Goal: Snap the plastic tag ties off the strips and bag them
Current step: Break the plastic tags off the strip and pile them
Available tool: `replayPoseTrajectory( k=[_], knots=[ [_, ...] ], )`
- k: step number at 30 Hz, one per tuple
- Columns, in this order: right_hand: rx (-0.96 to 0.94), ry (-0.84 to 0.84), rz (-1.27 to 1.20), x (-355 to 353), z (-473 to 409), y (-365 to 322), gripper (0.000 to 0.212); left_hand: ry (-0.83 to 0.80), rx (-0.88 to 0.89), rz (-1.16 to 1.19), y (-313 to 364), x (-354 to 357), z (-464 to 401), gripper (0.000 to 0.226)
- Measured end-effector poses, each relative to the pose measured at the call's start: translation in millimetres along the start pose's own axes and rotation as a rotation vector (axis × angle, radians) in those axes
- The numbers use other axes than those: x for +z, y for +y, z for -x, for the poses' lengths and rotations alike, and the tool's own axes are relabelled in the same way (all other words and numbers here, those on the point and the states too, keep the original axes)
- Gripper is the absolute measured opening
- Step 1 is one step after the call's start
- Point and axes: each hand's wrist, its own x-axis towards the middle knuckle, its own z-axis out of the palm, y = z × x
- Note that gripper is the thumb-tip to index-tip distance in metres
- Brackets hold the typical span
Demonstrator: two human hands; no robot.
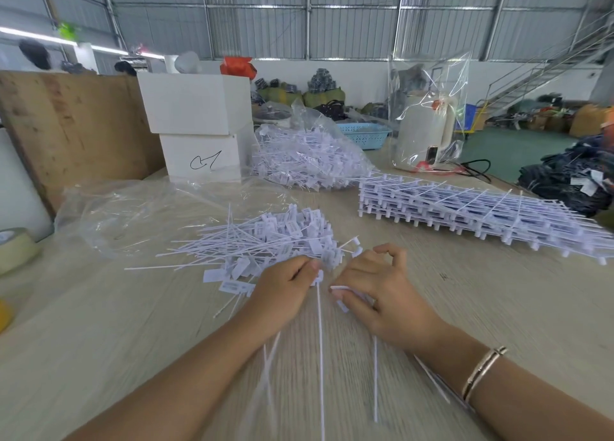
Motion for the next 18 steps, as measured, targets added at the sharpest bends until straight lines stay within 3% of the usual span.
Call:
replayPoseTrajectory(
  k=[5,13,18],
  knots=[
    [0.122,-0.097,-0.076,4,-1,2,0.017,0.020,0.017,-0.059,-8,-3,0,0.041],
    [0.647,-0.014,-0.437,2,-5,21,0.015,-0.038,0.039,-0.091,-6,-1,7,0.029],
    [0.730,-0.006,-0.460,6,-7,24,0.008,-0.086,0.090,-0.207,-5,-4,7,0.025]
  ],
)
